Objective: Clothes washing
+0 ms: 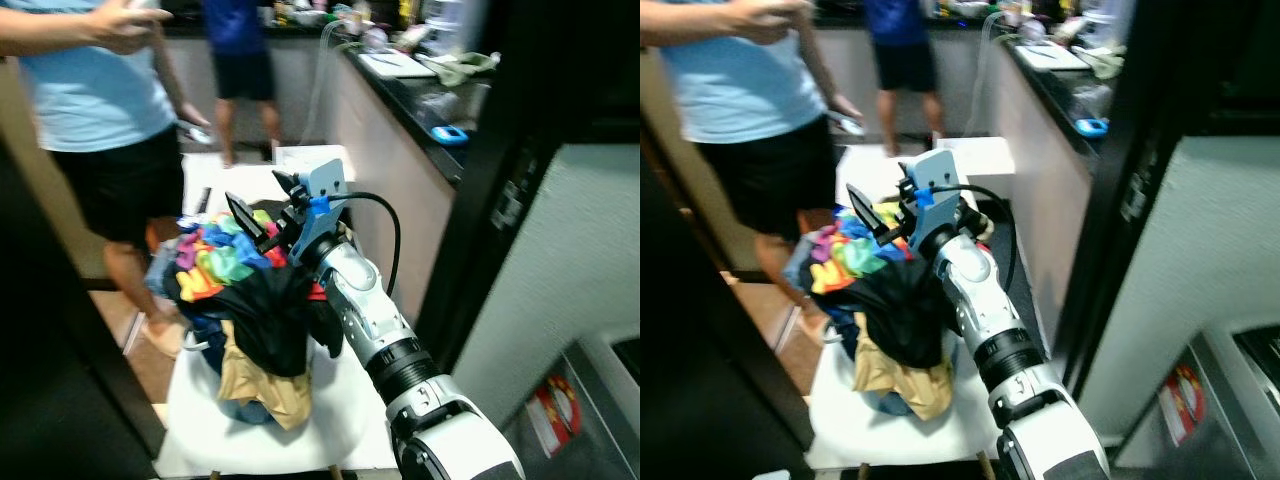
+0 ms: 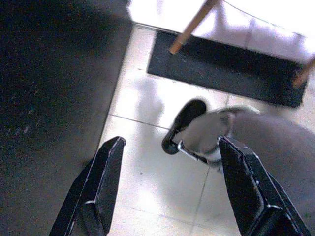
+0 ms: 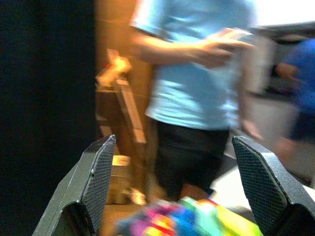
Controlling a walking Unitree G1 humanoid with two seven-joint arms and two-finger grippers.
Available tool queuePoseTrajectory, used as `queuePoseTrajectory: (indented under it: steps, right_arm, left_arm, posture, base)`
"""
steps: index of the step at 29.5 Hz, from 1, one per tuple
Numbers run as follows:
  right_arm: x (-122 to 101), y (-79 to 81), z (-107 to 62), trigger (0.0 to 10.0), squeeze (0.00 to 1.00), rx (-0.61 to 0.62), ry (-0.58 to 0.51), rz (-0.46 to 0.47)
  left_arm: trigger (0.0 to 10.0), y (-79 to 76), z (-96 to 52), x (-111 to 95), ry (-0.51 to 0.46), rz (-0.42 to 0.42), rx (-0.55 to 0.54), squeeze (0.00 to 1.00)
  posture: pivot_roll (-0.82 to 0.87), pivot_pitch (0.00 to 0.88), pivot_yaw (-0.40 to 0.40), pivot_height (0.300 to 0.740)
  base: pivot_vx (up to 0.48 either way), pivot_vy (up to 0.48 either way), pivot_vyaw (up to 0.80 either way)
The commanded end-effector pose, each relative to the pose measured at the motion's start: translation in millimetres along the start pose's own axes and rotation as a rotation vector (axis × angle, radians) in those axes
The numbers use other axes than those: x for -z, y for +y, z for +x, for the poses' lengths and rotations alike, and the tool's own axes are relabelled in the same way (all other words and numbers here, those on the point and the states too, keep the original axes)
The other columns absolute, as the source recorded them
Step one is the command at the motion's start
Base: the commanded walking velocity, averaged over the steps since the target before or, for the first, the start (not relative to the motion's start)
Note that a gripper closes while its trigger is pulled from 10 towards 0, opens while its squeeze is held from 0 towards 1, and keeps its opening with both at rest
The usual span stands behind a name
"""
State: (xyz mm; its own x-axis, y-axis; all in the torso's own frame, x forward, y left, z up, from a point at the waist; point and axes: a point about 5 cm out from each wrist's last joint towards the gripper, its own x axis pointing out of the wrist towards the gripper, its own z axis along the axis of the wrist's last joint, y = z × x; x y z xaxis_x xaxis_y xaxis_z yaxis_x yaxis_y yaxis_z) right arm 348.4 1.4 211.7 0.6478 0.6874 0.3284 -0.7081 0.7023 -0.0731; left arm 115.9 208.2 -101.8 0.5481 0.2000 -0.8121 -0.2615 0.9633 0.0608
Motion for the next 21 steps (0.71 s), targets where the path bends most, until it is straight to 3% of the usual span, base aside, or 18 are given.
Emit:
queuePoseTrajectory:
  steps: [1,11,14,17,21]
  right_arm:
    - [18.1,37.0,0.7,10.0,0.00,-0.048,0.011,0.113]
    - [31.6,45.3,-1.7,10.0,0.00,-0.081,0.086,0.061]
    - [37.0,44.3,-2.3,10.0,0.00,-0.065,0.124,0.066]
    - [46.2,36.5,-6.1,10.0,0.00,-0.031,0.185,0.040]
    - [55.0,5.6,-19.4,10.0,0.00,0.044,0.255,0.001]
  left_arm:
    - [10.0,2.9,-1.4,5.6,0.026,0.015,-0.007,0.00]
    - [10.0,0.9,-1.8,7.5,0.034,0.005,-0.005,0.00]
    - [10.0,0.4,-2.0,8.1,0.036,0.002,-0.003,0.00]
    - [10.0,-0.5,-2.3,9.2,0.038,-0.001,0.000,0.00]
    - [10.0,-1.2,-3.3,12.0,0.044,-0.006,0.003,0.00]
  posture:
    - [0.20,0.000,-0.036,0.740]
    - [0.20,0.000,-0.045,0.740]
    - [0.20,0.000,-0.054,0.740]
    - [0.21,0.000,-0.058,0.740]
    - [0.21,0.000,-0.061,0.740]
  base:
    - [0.000,0.000,0.80]
    - [0.000,0.000,0.80]
    - [0.000,0.000,0.00]
    - [0.000,0.000,0.00]
    - [0.000,0.000,0.00]
